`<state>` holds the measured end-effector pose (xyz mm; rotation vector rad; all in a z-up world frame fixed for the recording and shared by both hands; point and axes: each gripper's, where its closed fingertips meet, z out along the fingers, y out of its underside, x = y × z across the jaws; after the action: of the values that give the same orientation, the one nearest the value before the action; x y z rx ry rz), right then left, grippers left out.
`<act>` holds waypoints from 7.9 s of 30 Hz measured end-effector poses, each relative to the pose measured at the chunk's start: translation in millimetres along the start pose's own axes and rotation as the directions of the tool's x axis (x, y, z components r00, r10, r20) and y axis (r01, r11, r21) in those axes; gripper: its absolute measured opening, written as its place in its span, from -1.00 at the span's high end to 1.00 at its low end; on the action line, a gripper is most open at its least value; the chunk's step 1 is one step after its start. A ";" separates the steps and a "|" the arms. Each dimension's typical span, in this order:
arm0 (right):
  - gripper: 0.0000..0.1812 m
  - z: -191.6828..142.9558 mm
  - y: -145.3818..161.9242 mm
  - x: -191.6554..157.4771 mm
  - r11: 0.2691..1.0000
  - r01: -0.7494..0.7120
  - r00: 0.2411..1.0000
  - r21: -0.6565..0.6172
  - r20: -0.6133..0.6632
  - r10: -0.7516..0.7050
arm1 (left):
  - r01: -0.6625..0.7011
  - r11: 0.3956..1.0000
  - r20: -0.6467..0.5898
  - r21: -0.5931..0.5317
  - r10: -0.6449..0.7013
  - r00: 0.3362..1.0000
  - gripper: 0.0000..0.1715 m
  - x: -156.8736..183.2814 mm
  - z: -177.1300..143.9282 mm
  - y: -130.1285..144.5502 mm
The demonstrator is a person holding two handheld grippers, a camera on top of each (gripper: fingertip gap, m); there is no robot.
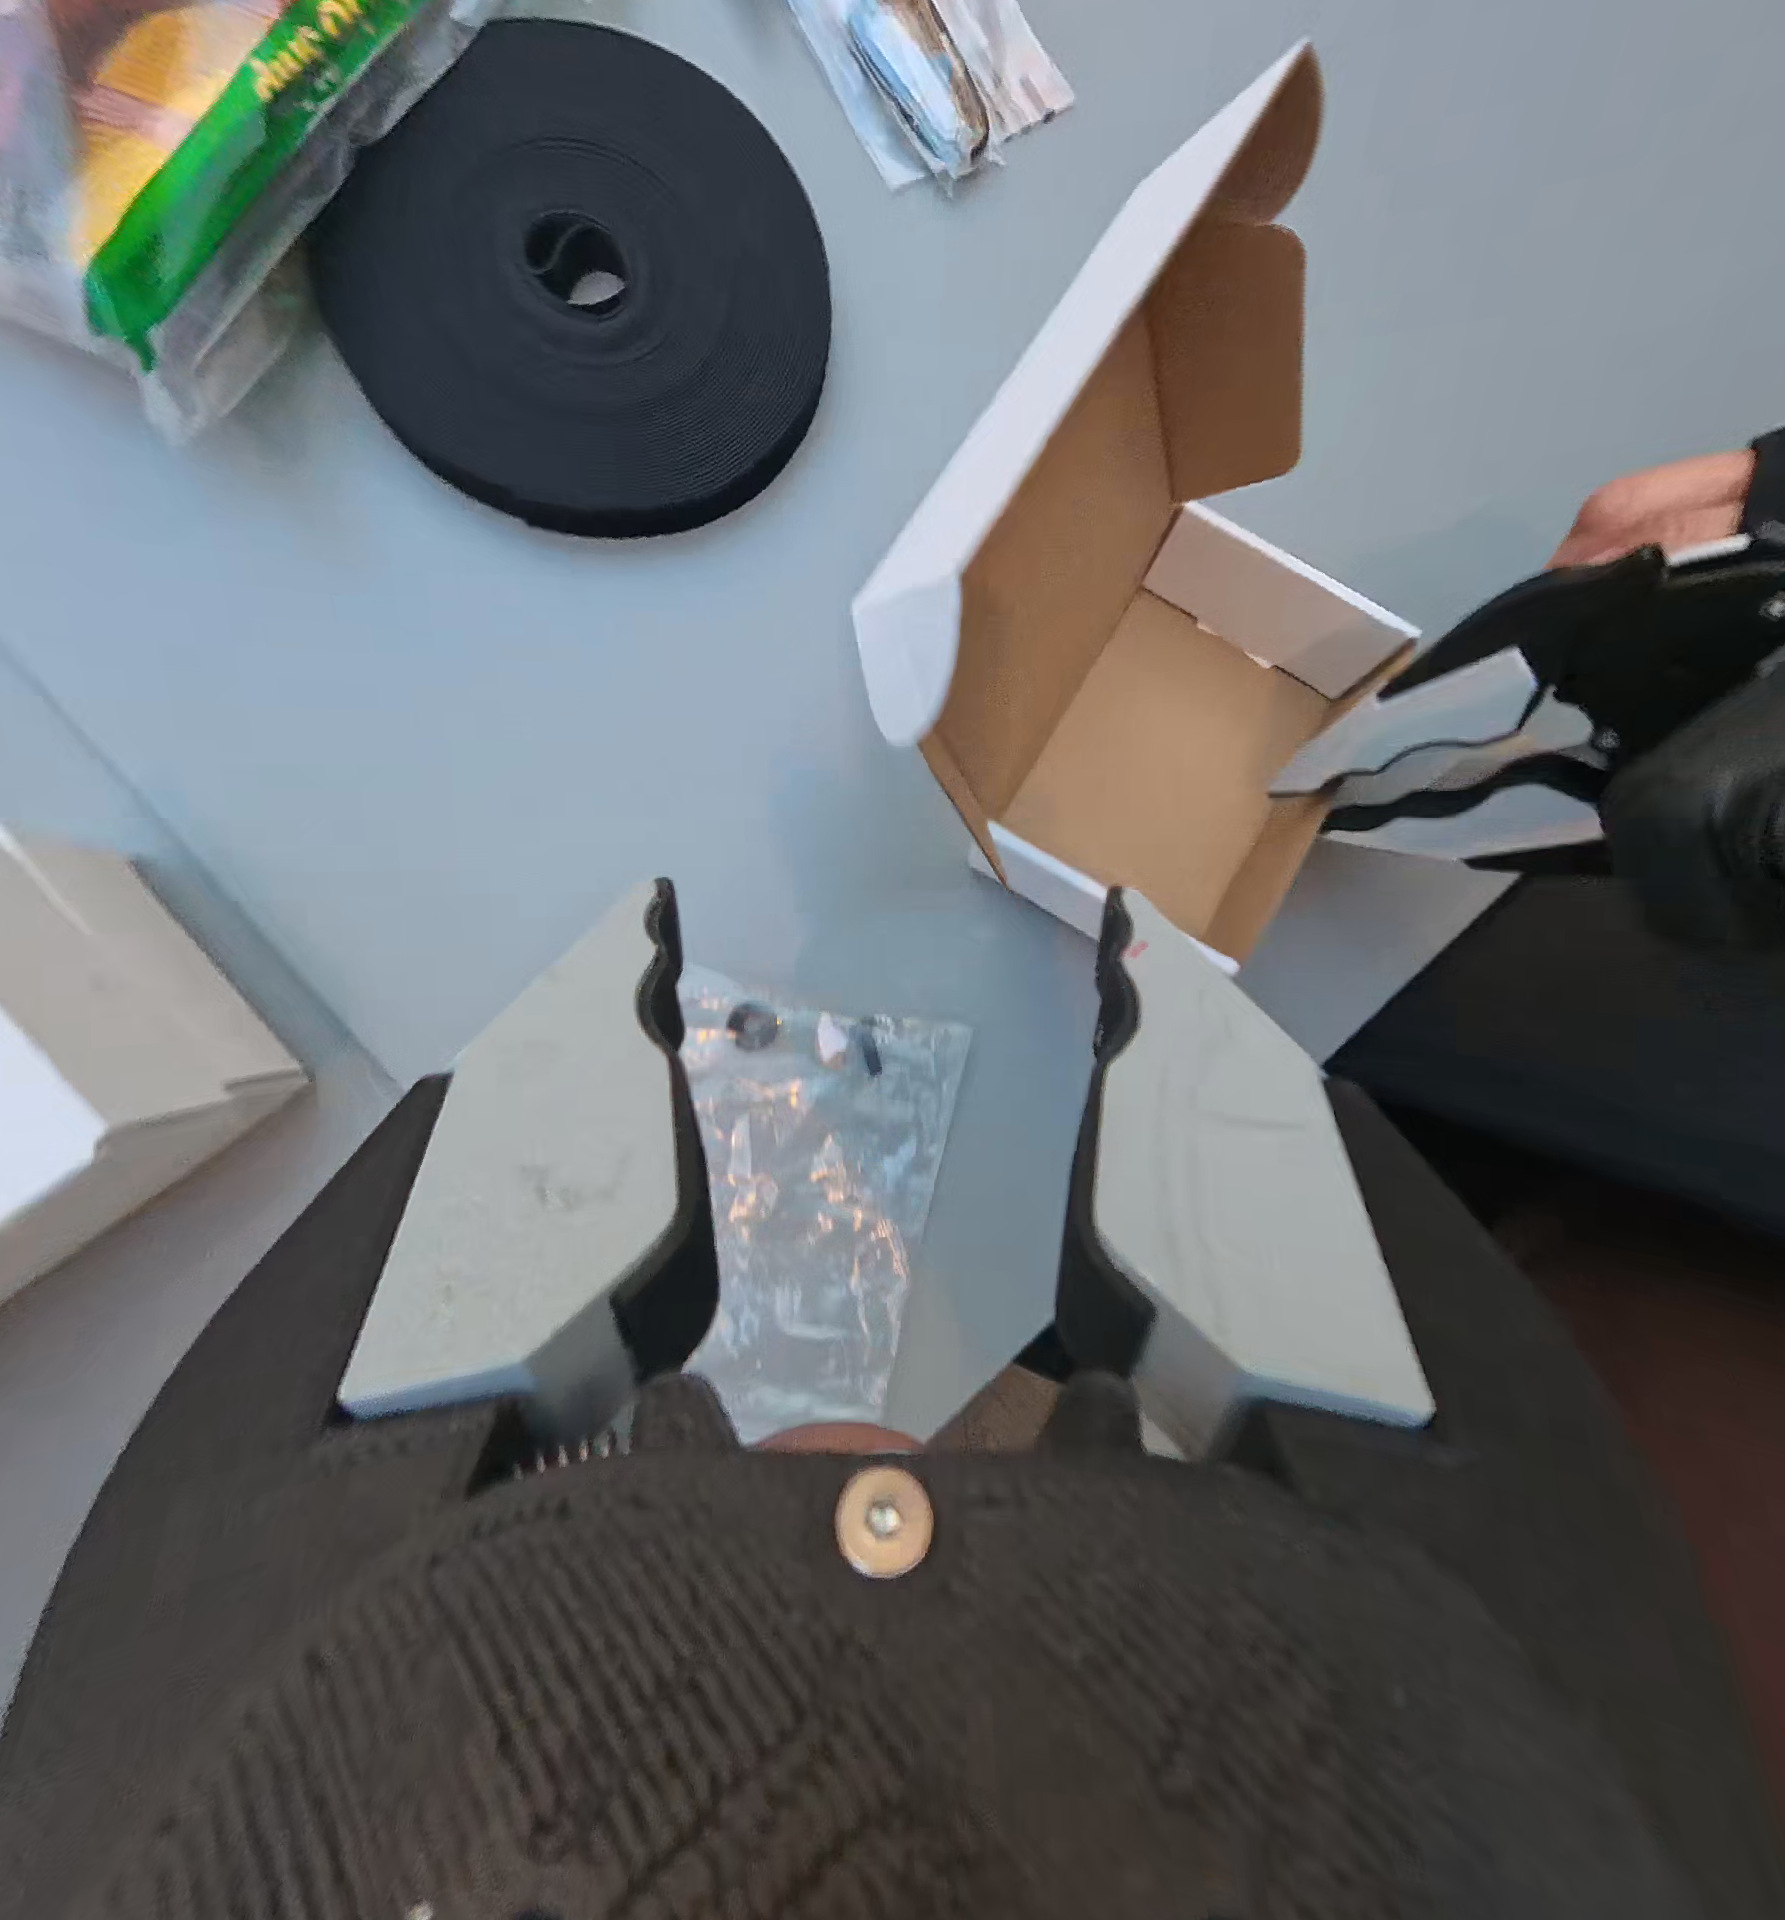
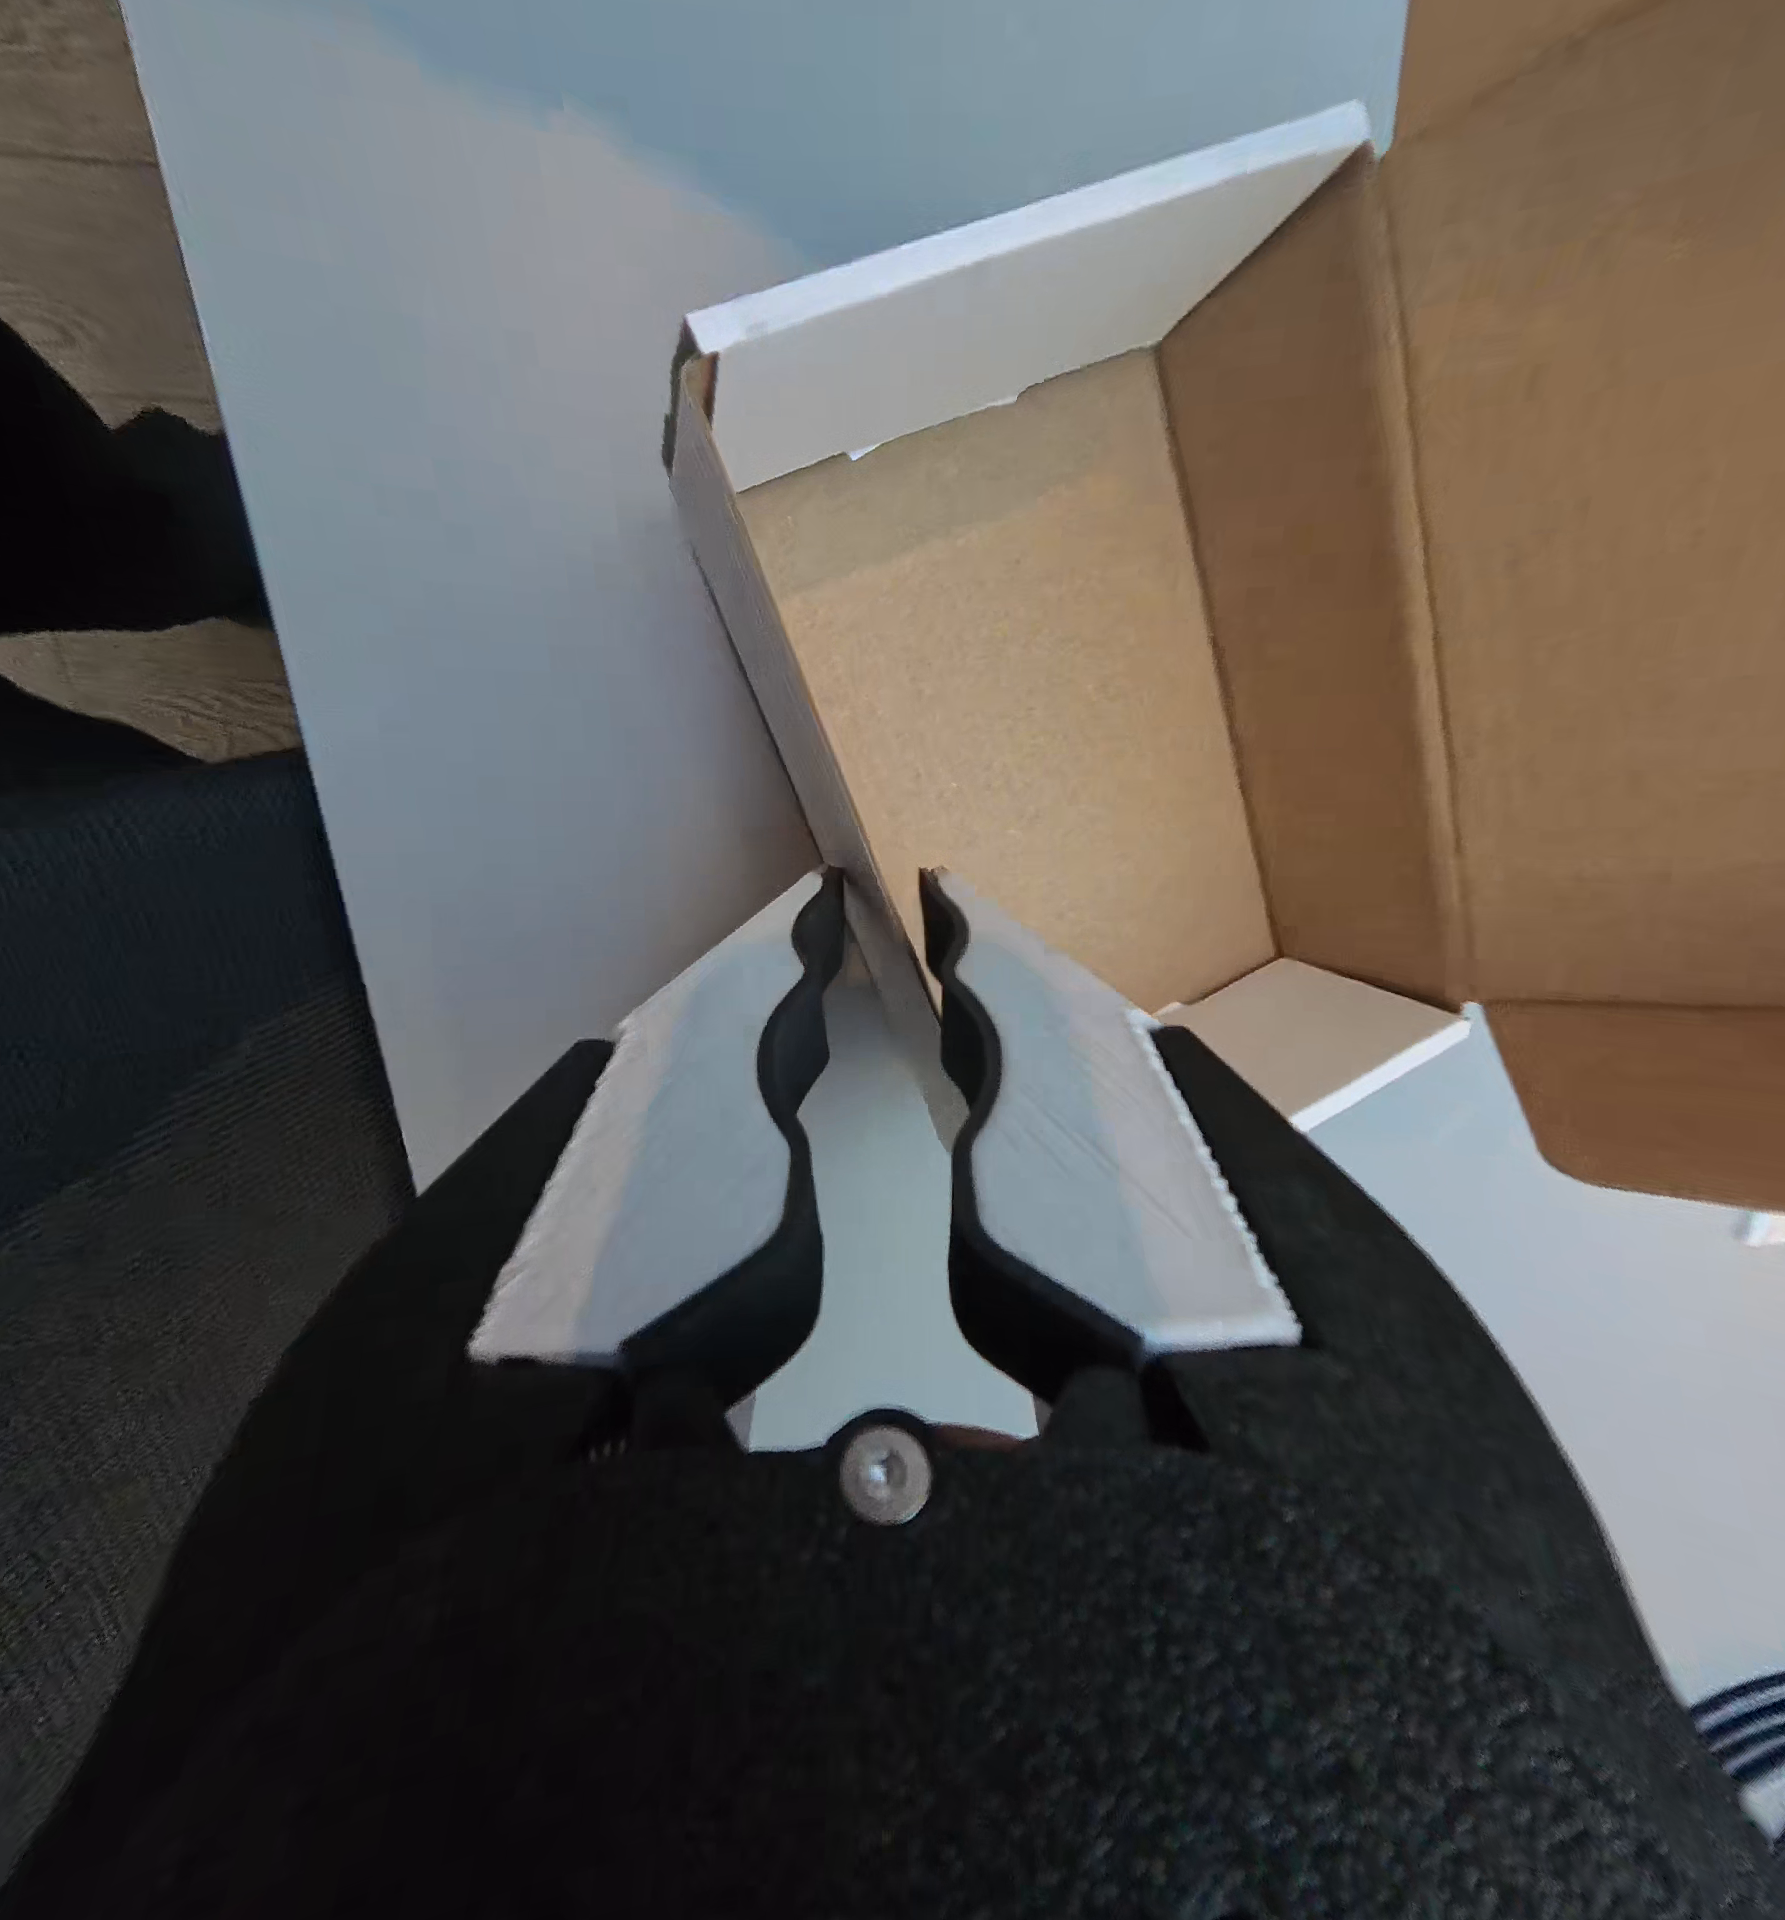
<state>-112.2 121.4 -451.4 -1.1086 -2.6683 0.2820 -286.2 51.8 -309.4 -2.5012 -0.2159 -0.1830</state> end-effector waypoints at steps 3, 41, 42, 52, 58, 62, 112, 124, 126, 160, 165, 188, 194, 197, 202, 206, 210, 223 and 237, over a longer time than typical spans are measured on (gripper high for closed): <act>0.77 -20.0 -23.0 0.1 0.994 -0.076 0.997 0.080 0.013 0.075 | 0.011 1.000 -0.003 0.021 -0.011 1.000 -0.04 7.4 -37.1 43.3; 0.17 -113.9 -7.5 25.8 0.355 -0.896 0.443 0.266 0.575 0.688 | -0.645 0.609 -0.153 -0.463 0.662 0.734 0.03 66.1 158.2 17.0; 0.16 -116.0 -11.0 25.8 0.340 -0.903 0.429 0.263 0.610 0.666 | -0.675 0.582 -0.140 -0.453 0.701 0.699 0.28 62.3 161.5 11.7; 0.21 -152.8 -50.9 36.4 0.235 -0.948 0.309 0.214 0.790 0.529 | -0.768 0.638 -0.026 -0.055 0.768 0.640 0.29 52.8 104.3 -54.4; 0.20 -155.4 -60.2 60.4 0.239 -0.941 0.338 0.239 0.702 0.628 | -0.825 0.536 0.142 0.181 0.815 0.561 0.29 54.3 21.5 -92.1; 0.24 -170.1 -89.6 73.3 0.195 -0.939 0.340 0.282 0.691 0.638 | -0.834 0.478 0.192 0.275 0.823 0.534 0.29 59.4 -17.9 -101.7; 0.15 -353.3 -302.2 66.1 -0.220 -0.890 0.452 0.400 0.705 -0.546 | 0.060 0.398 -0.375 0.916 0.791 0.482 0.29 69.4 -304.9 -86.3; 0.24 -253.6 -223.6 132.3 -0.025 -0.811 0.453 0.584 0.655 0.604 | -0.788 0.335 0.249 0.516 0.822 0.512 0.28 -22.2 -220.4 -91.9; 0.30 -255.0 -205.4 130.7 0.064 -0.795 0.449 0.604 0.513 0.732 | -0.907 0.309 0.344 0.288 0.850 0.399 0.29 -46.1 -180.1 -80.6; 0.98 -25.1 -91.2 199.3 0.407 -0.744 0.569 0.530 0.183 0.801 | -0.742 0.670 0.191 0.021 0.726 0.660 0.09 -47.2 -44.6 79.7; 0.68 0.0 -84.6 185.2 0.486 -0.719 0.665 0.497 0.290 0.688 | -0.585 0.801 0.138 -0.125 0.598 0.790 0.09 -51.5 -25.7 98.7; 0.90 54.9 133.7 442.6 0.266 -0.931 0.269 0.251 -0.021 0.963 | -0.357 0.859 0.140 -0.368 0.430 0.892 0.09 -53.3 -40.5 120.6; 0.90 -51.3 116.8 401.1 0.347 -0.819 0.355 0.457 -0.071 0.932 | -0.353 0.876 0.109 -0.329 0.407 0.907 0.10 -58.9 -32.2 129.7; 0.90 -107.7 99.6 371.1 0.324 -0.768 0.376 0.552 -0.022 0.927 | -0.364 0.885 0.066 -0.290 0.398 0.915 0.10 -57.5 -22.6 125.3; 0.90 -130.2 75.3 280.6 0.228 -0.841 0.346 0.491 0.162 0.924 | -0.403 0.888 0.051 -0.220 0.423 0.905 0.09 -58.8 -14.2 99.8; 0.90 -110.1 47.8 204.1 0.247 -0.886 0.356 0.392 0.236 0.904 | -0.371 0.915 0.044 -0.159 0.382 0.923 0.09 -56.1 -13.6 88.1; 0.90 -79.1 11.8 154.2 0.252 -0.920 0.347 0.300 0.327 0.879 | -0.380 0.914 0.051 -0.145 0.390 0.919 0.10 -55.5 -16.7 88.2; 0.89 -21.3 -87.4 107.4 0.377 -0.903 0.430 0.207 0.439 0.789 | -0.305 0.938 0.085 -0.165 0.321 0.943 0.12 -61.4 -28.7 109.0; 0.80 11.8 -106.2 119.5 0.379 -0.900 0.434 0.215 0.370 0.821 | -0.240 0.955 0.110 -0.177 0.261 0.959 0.13 -64.7 -32.8 123.0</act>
<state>-268.5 132.2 -417.1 -2.3322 -1.6882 1.1035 -327.8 -73.0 -364.8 -2.6765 0.0686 0.0735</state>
